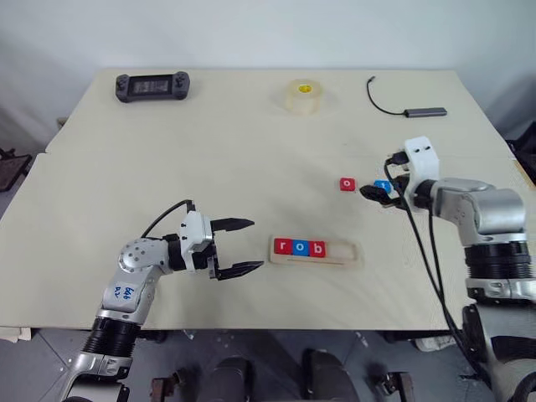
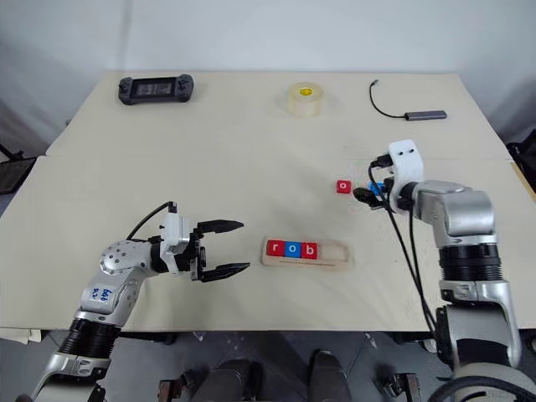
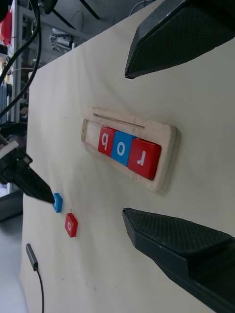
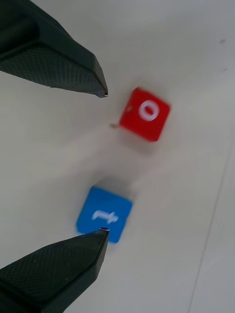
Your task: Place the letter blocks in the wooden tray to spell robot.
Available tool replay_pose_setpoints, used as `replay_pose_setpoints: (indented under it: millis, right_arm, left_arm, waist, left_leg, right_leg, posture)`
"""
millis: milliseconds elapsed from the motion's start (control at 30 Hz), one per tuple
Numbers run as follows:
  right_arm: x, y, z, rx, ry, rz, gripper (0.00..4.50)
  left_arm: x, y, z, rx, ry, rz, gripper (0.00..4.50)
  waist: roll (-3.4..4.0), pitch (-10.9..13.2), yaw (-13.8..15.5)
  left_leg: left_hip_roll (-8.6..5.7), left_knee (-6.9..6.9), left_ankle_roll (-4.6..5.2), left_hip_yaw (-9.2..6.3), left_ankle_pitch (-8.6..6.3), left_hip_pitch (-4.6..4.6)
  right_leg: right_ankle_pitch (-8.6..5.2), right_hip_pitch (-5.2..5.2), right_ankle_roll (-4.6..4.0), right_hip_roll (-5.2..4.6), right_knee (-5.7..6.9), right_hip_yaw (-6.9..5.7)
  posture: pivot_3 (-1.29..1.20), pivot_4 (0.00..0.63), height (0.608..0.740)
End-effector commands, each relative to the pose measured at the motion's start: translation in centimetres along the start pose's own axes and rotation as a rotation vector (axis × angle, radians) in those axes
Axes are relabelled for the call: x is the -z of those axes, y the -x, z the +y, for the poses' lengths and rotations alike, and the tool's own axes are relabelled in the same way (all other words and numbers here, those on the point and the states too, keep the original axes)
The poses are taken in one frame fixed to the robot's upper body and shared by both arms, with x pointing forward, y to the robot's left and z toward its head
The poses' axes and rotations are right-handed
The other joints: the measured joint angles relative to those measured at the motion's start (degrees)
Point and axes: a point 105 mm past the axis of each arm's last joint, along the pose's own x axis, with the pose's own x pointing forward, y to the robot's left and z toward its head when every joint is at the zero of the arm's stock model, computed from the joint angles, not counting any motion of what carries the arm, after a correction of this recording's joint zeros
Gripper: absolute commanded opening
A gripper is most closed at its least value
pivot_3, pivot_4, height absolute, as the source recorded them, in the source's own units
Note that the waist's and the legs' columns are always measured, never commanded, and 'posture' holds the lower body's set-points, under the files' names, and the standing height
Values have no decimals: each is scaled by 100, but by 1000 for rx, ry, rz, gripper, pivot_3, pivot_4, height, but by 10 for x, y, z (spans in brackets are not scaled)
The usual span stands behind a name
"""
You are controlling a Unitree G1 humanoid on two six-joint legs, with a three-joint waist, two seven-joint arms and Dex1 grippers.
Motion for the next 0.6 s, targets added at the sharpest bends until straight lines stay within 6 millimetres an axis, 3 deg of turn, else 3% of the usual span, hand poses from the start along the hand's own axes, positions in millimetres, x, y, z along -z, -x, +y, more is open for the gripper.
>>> replay_pose_setpoints:
  millis: [33,267,533,600]
  right_arm:
    - [-19,-3,4,33,-25,-63,4476]
    - [-9,-32,17,111,-80,-43,4476]
    - [1,-43,26,146,-82,-16,4476]
    - [8,-46,32,134,-101,6,4103]
  left_arm:
    - [-10,-1,0,5,-49,-17,4500]
    - [-10,-1,-1,-3,-49,-20,4500]
    - [-10,0,-3,-12,-47,-18,4500]
    - [-11,0,-2,-12,-49,-18,4500]
  waist:
    - [0,0,5]
    - [1,-1,20]
    - [2,-1,-36]
    - [2,-1,-45]
  left_leg:
    - [0,0,0,-1,0,0]
    - [-5,1,0,-6,0,1]
    - [-11,1,0,-8,1,4]
    - [-11,1,0,-8,1,5]
  right_leg:
    - [0,0,0,0,1,-1]
    - [0,-1,0,-2,11,-2]
    - [0,-5,0,-5,29,-2]
    - [0,-4,-1,-5,31,-2]
  posture:
    - [0,150,740]
    - [0,150,740]
    - [0,150,740]
    - [0,150,740]
